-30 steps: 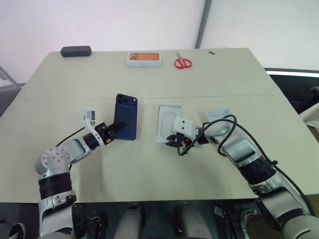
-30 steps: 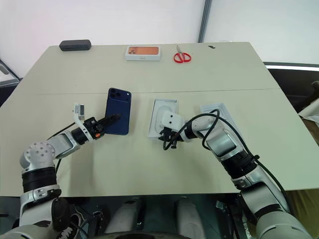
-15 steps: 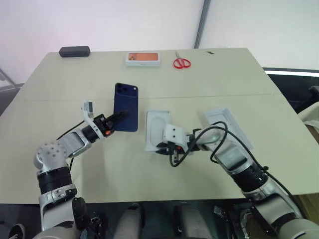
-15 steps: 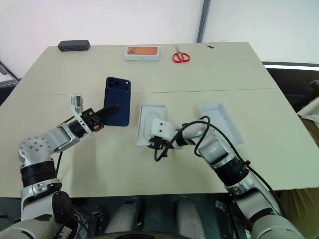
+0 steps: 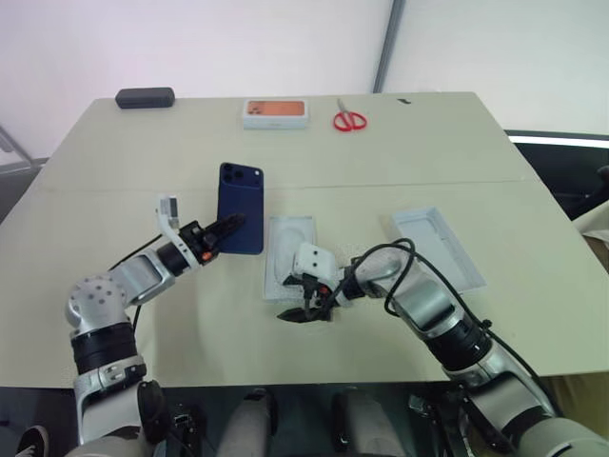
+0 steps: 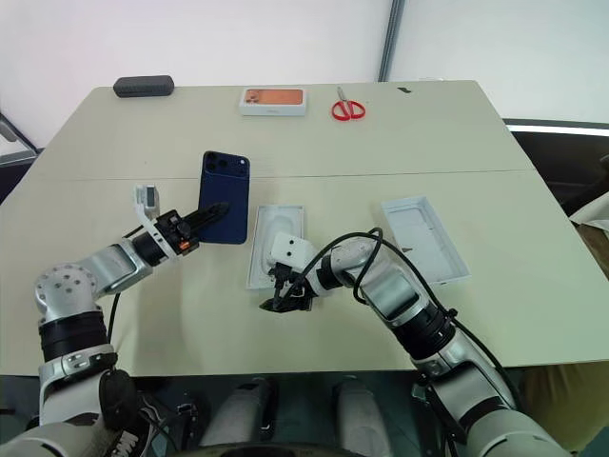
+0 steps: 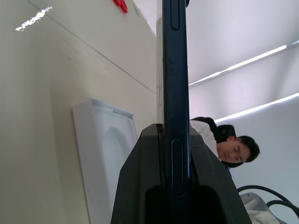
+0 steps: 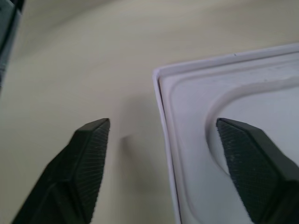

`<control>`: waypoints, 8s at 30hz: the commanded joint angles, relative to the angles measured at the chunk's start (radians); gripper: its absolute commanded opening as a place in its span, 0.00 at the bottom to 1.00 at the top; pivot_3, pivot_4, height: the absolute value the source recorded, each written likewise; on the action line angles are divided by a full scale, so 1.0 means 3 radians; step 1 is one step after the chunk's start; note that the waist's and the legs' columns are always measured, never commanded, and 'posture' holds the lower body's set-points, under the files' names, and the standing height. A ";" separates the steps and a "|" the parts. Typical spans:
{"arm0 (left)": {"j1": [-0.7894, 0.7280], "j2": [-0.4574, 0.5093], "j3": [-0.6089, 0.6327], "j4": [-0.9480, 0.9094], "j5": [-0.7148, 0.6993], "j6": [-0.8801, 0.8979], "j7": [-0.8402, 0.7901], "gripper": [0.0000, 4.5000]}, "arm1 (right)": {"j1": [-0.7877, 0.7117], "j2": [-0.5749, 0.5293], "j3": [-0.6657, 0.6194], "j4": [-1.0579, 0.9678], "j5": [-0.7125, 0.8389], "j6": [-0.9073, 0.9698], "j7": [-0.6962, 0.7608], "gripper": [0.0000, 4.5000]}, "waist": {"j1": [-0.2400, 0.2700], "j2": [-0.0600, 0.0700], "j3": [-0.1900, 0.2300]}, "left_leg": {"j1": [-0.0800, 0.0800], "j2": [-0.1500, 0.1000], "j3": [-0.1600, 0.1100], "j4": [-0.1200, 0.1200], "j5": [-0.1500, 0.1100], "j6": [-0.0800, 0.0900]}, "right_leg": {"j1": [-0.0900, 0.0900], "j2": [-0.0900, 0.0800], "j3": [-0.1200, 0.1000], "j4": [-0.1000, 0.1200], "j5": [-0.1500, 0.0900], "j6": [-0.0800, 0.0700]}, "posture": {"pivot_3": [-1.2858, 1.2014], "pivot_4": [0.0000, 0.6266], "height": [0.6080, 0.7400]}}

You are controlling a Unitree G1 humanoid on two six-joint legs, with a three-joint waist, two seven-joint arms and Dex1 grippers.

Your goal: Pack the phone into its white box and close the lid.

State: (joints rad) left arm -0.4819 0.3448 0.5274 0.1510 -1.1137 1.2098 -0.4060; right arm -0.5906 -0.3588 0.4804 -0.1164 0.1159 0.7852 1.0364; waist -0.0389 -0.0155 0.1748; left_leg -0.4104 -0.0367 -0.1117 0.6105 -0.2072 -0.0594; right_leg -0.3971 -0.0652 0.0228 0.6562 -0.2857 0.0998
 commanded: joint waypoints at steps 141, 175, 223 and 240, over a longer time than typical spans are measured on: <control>-0.0558 -0.0803 -0.1885 0.0622 0.2432 -0.1766 -0.0412 0.00 | -0.0128 -0.1178 -0.0928 0.1261 -0.0937 -0.2178 -0.0696 0.01 | 0.0080 -0.0005 0.0008 | 0.0000 -0.0005 0.0009 0.0006 -0.0003 0.0006 | 0.0018 0.0001 -0.0009 -0.0021 0.0001 0.0002 | 0.52 0.24 1.00; -0.0214 0.0423 -0.1676 -0.0118 0.2214 -0.2297 -0.1746 0.98 | 0.0225 -0.1309 -0.1749 0.0011 -0.0015 0.0480 -0.0769 0.99 | 0.0088 0.0003 0.0013 | 0.0000 -0.0002 0.0005 0.0006 -0.0003 0.0007 | 0.0015 -0.0002 -0.0005 -0.0016 0.0000 0.0000 | 0.52 0.24 1.00; 0.0334 0.0564 -0.1895 -0.0463 0.2188 -0.3191 -0.2784 0.98 | 0.0077 -0.1236 -0.1996 -0.0557 0.2183 0.2764 -0.3288 0.99 | 0.0079 0.0006 0.0015 | -0.0005 0.0005 0.0008 0.0006 -0.0008 0.0018 | 0.0011 -0.0003 -0.0003 -0.0018 0.0000 0.0000 | 0.52 0.24 1.00; 0.0289 0.0521 -0.1950 -0.0464 0.2205 -0.3169 -0.2690 1.00 | 0.0187 -0.1316 -0.1760 -0.0633 0.2224 0.2764 -0.3599 0.00 | 0.0081 0.0006 0.0015 | -0.0005 0.0005 0.0008 0.0007 -0.0008 0.0018 | 0.0012 0.0000 -0.0003 -0.0019 0.0000 0.0000 | 0.52 0.24 1.00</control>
State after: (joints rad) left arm -0.3860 0.4989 -0.0622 0.0434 -0.4462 0.2680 -1.2166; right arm -0.5367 -0.7428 -0.0472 -0.2848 0.7879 1.6076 -0.0345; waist -0.0148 -0.0135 0.1794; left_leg -0.4118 -0.0352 -0.1092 0.6125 -0.2096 -0.0540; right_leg -0.3937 -0.0652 0.0219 0.6505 -0.2857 0.0997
